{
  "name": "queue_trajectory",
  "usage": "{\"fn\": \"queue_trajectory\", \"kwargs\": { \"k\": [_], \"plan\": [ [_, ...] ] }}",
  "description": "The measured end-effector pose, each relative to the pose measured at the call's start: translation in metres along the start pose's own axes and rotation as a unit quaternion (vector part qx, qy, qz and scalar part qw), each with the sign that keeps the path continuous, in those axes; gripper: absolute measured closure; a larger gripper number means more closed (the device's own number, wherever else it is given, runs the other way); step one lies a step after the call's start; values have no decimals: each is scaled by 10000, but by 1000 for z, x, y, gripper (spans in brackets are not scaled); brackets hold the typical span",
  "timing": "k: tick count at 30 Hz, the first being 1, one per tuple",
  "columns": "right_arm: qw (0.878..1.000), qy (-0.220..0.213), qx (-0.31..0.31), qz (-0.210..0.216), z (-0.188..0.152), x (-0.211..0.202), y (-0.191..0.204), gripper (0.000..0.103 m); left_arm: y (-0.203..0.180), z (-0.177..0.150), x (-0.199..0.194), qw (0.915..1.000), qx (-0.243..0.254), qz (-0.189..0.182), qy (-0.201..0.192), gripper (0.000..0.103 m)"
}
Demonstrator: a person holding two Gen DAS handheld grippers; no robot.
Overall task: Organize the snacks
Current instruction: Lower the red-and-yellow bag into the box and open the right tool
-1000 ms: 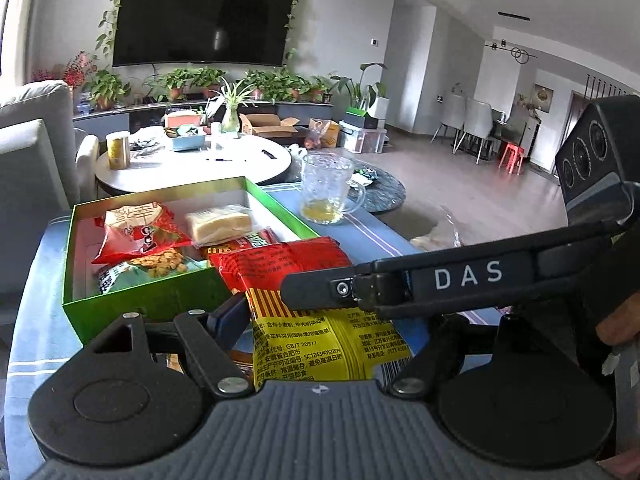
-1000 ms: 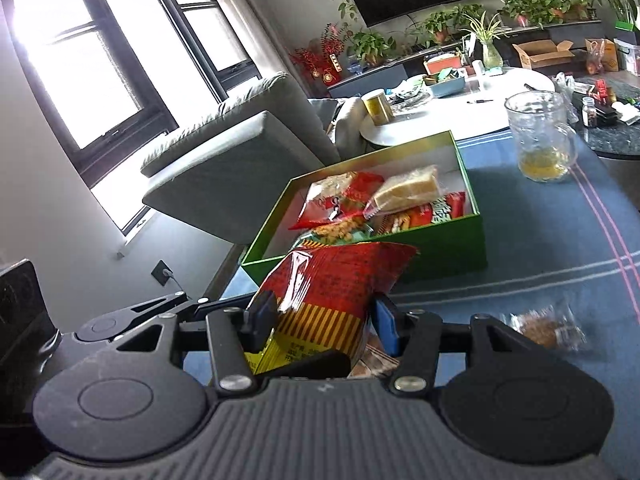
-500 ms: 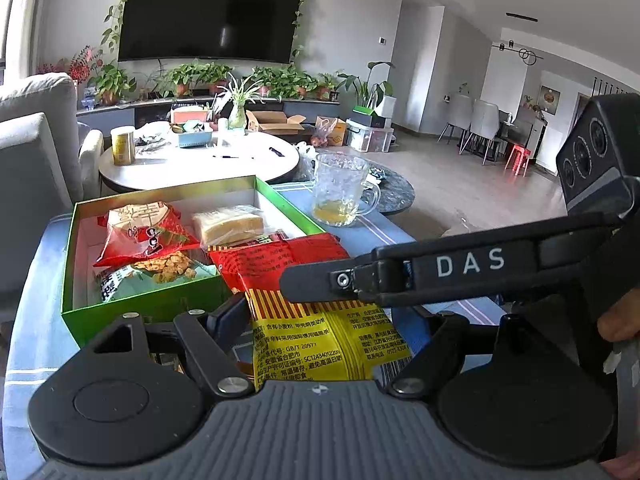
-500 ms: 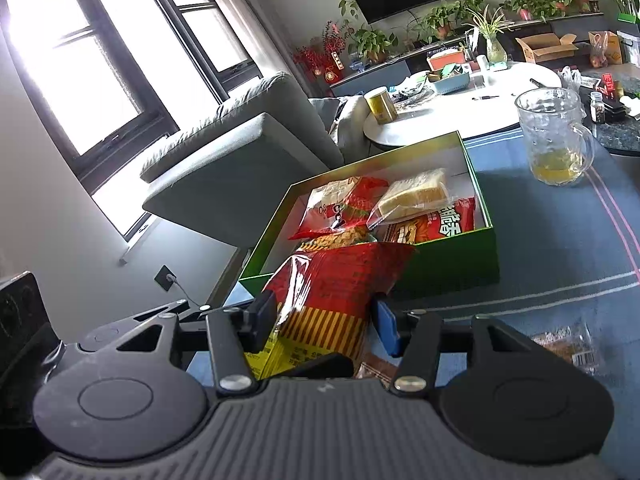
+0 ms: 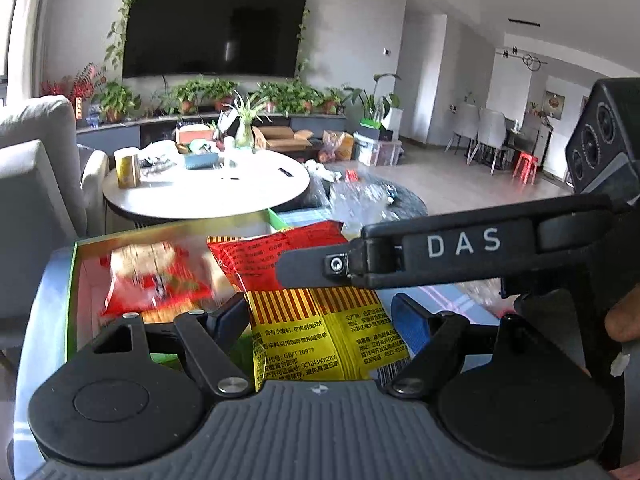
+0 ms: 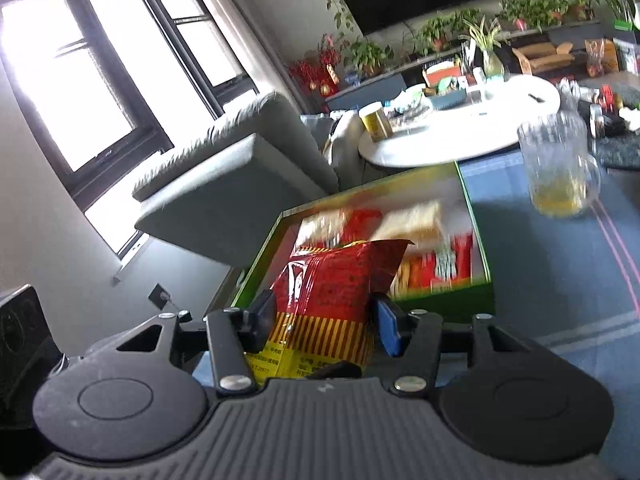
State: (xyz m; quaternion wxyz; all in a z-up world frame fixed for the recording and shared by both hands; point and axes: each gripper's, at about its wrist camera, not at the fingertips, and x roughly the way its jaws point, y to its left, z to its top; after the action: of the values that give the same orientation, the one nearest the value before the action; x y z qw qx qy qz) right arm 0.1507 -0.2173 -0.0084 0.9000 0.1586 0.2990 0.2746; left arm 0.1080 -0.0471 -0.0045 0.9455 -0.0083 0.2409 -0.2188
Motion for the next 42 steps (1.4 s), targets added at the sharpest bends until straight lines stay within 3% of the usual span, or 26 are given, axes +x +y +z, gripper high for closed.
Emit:
{"fn": "queue_trajectory", "kwargs": {
  "k": [5, 15, 26, 32, 42],
  "plan": [
    [9996, -224, -163, 9, 21, 15, 3, 48, 18, 18, 14, 9998, -123, 109, -144, 28],
    [9995, -257, -187, 50, 50, 49, -9, 48, 38, 42, 49, 9988, -90, 406, -255, 27],
    [9998, -137, 167, -14, 61, 93, -32, 48, 73, 43, 95, 9977, -230, 630, 75, 27],
    [9983, -341, 379, -283, 57, 84, -44, 44, 89, 30, 89, 9952, -623, 719, 250, 27],
    [9993, -294, 140, -174, 48, 65, -20, 44, 72, 33, 55, 9964, -358, 772, -55, 25]
  ]
}}
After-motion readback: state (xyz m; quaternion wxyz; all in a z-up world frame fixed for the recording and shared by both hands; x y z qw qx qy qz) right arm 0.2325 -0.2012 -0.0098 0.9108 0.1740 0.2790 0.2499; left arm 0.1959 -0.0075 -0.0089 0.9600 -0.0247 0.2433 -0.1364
